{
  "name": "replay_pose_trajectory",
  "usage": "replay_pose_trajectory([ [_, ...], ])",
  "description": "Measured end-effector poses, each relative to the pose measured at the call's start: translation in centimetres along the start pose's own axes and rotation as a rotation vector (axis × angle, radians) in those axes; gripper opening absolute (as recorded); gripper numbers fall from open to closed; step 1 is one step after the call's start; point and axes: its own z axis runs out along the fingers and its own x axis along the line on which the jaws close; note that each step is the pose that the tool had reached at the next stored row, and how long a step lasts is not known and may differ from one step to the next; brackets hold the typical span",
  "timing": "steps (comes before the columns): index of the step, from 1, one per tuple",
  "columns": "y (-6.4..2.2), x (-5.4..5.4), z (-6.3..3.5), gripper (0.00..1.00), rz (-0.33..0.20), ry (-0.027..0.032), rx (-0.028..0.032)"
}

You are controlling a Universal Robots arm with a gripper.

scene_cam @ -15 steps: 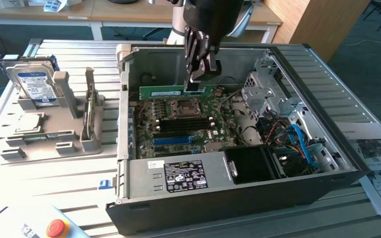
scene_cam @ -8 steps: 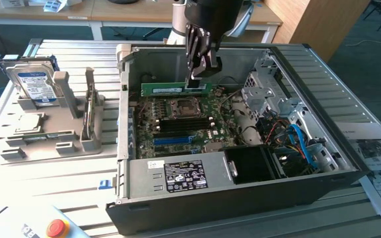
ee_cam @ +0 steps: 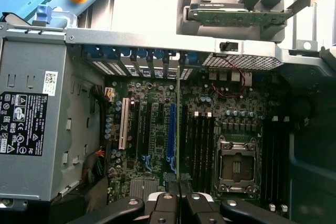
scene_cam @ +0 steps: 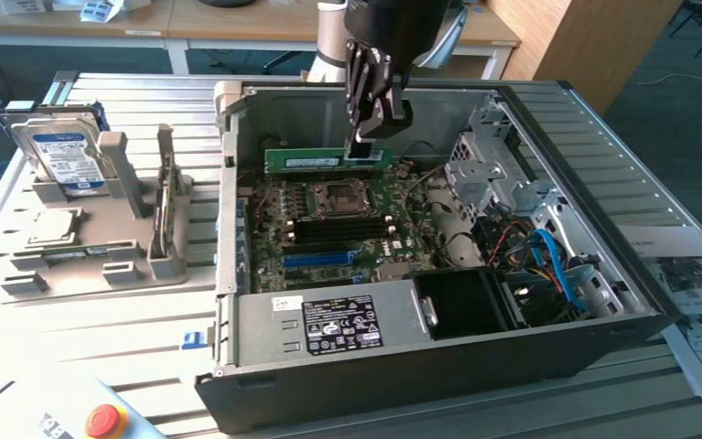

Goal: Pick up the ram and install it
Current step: 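Pick up the ram and move it above insertion slot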

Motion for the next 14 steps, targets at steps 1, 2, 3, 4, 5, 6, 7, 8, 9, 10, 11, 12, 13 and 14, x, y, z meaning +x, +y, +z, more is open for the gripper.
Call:
replay_pose_trajectory([
  [1, 0.00, 0.00, 0.00, 0.12, 0.000, 0.0000, 0.0000],
  [2, -0.01, 0.00, 0.00, 0.12, 0.000, 0.0000, 0.0000],
  [3, -0.02, -0.01, 0.00, 0.12, 0.000, 0.0000, 0.0000],
  [4, -0.01, -0.01, 0.00, 0.12, 0.000, 0.0000, 0.0000],
  [5, -0.02, -0.01, 0.01, 0.12, 0.000, -0.0001, 0.0000],
  [6, -0.02, -0.01, 0.05, 0.12, 0.000, -0.0003, 0.0001],
  [7, -0.03, -0.01, 0.10, 0.12, 0.000, -0.0002, 0.0001],
  [8, -0.03, 0.00, 0.19, 0.12, 0.000, -0.0001, 0.0001],
  [9, -0.05, 0.00, 0.35, 0.12, 0.000, -0.0001, 0.0001],
  [10, -0.06, 0.00, 0.52, 0.12, 0.000, -0.0002, 0.0002],
  [11, -0.08, 0.00, 0.69, 0.12, 0.000, -0.0001, 0.0002],
  [12, -0.09, 0.00, 0.84, 0.12, 0.000, -0.0001, 0.0002],
  [13, -0.10, 0.00, 0.94, 0.12, 0.000, -0.0001, 0.0002],
  [14, -0.11, 0.00, 0.99, 0.12, 0.000, 0.0001, 0.0000],
])
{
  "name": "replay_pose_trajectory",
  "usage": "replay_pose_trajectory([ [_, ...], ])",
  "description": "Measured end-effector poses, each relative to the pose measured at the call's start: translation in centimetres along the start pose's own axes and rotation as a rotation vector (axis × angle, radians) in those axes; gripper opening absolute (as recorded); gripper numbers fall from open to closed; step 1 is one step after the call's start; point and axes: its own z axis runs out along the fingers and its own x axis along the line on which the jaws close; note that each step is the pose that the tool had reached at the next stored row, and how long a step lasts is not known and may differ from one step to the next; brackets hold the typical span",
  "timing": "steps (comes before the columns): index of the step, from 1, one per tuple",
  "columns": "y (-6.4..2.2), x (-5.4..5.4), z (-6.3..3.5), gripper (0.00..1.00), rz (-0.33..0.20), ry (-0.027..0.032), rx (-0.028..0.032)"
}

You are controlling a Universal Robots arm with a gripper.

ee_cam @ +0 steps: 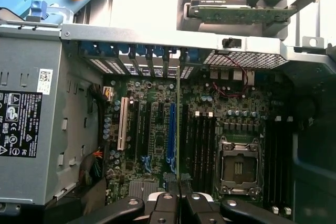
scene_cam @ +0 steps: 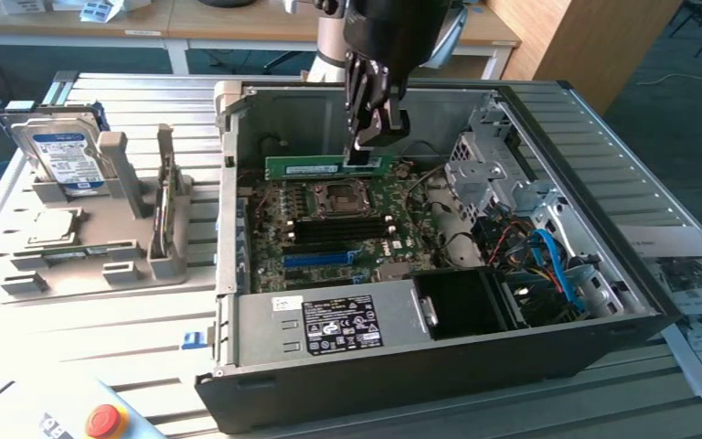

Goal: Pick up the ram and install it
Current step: 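Pick up the ram and move it above insertion slot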

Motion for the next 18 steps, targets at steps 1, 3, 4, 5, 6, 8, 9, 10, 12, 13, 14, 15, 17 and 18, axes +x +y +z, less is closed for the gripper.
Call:
replay_pose_trajectory([
  [1, 0.00, 0.0, 0.02, 0.12, 0.000, 0.0001, 0.0000],
  [3, 0.00, 0.0, 0.03, 0.12, 0.000, 0.0000, 0.0001],
  [4, 0.00, 0.0, 0.03, 0.12, 0.000, 0.0000, 0.0001],
  [5, 0.00, 0.0, 0.03, 0.12, 0.000, -0.0001, 0.0001],
  [6, -0.07, 0.0, 0.04, 0.12, 0.000, -0.0001, 0.0002],
  [8, -0.41, 0.0, 0.01, 0.12, 0.000, -0.0002, 0.0003],
  [9, -0.60, 0.0, -0.01, 0.12, 0.000, -0.0001, 0.0001],
  [10, -0.80, 0.0, -0.03, 0.12, 0.000, -0.0002, 0.0001],
  [12, -1.21, 0.1, -0.07, 0.12, 0.000, -0.0001, 0.0001],
  [13, -1.43, 0.1, -0.09, 0.12, 0.000, -0.0001, 0.0001],
  [14, -1.63, 0.1, -0.11, 0.12, 0.000, -0.0001, 0.0001],
  [15, -1.85, 0.1, -0.12, 0.12, 0.000, -0.0001, 0.0001],
  [17, -2.30, 0.1, -0.16, 0.12, 0.000, -0.0001, 0.0002],
  [18, -2.54, 0.1, -0.18, 0.12, 0.000, -0.0001, 0.0001],
])
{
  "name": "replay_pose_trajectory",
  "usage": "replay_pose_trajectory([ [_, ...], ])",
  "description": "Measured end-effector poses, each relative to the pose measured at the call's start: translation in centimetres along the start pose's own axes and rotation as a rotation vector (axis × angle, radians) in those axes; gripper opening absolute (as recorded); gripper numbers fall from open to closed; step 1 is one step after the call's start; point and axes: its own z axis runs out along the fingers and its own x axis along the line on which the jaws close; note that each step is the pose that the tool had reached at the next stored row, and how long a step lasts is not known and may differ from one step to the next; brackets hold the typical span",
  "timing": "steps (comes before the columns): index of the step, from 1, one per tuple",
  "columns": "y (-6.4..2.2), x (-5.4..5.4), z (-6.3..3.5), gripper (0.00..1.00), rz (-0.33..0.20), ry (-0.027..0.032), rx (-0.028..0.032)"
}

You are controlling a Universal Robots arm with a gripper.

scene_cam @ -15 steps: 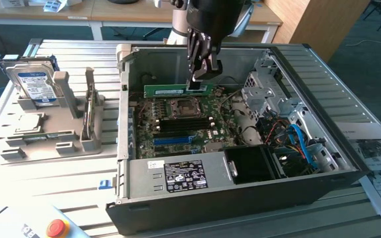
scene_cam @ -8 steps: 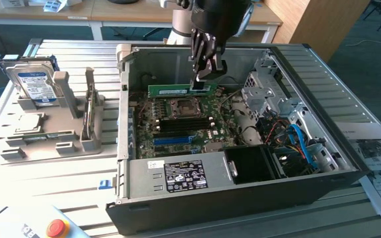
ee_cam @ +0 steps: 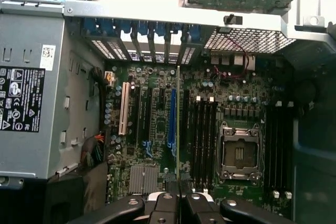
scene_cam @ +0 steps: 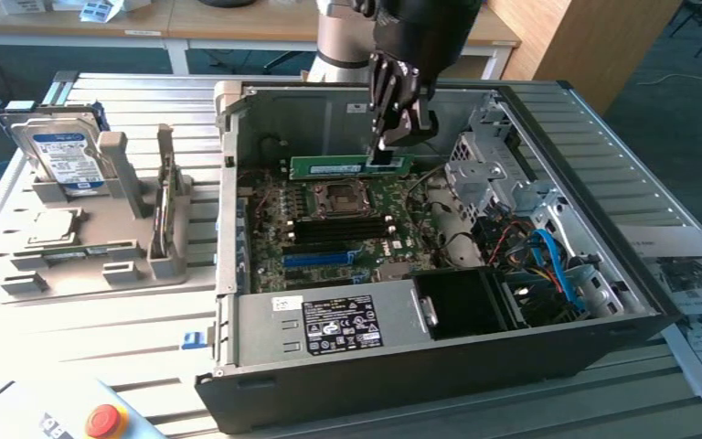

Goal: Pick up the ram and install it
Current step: 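Pick up the ram and move it above insertion slot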

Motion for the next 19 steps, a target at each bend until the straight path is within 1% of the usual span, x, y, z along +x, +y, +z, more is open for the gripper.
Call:
replay_pose_trajectory([
  [3, -0.53, 0.0, -0.05, 0.12, 0.000, 0.0000, 0.0000],
  [9, -0.57, 0.0, 0.06, 0.12, 0.000, -0.0001, 0.0000],
  [19, -0.66, 0.1, 1.06, 0.12, 0.000, -0.0001, 0.0000],
])
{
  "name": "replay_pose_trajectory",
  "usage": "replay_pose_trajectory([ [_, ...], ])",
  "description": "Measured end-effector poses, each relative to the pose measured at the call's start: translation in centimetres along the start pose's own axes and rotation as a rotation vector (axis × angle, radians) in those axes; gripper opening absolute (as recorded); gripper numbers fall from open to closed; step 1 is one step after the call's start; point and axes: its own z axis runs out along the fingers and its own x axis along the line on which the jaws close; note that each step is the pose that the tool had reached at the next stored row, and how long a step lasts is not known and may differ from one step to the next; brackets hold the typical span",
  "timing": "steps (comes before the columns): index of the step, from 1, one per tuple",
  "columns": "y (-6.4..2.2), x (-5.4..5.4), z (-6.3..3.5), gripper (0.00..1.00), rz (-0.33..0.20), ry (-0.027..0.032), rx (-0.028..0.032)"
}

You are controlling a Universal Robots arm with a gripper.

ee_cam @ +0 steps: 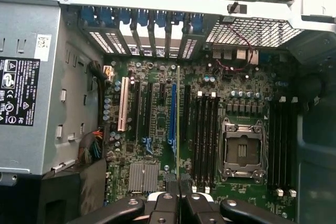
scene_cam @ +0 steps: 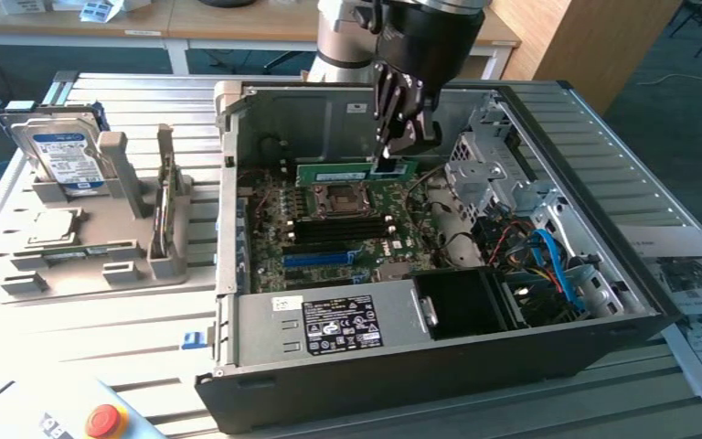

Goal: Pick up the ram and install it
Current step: 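Pick up the ram and move it above insertion slot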

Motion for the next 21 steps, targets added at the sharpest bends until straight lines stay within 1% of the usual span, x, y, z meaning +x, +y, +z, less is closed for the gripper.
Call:
replay_pose_trajectory([
  [8, -0.02, -0.1, 0.11, 0.12, 0.000, -0.0002, 0.0002],
  [13, -0.05, -0.7, 0.19, 0.12, 0.000, 0.0002, 0.0006],
  [21, -0.17, -2.1, 0.39, 0.12, 0.000, 0.0002, 0.0013],
])
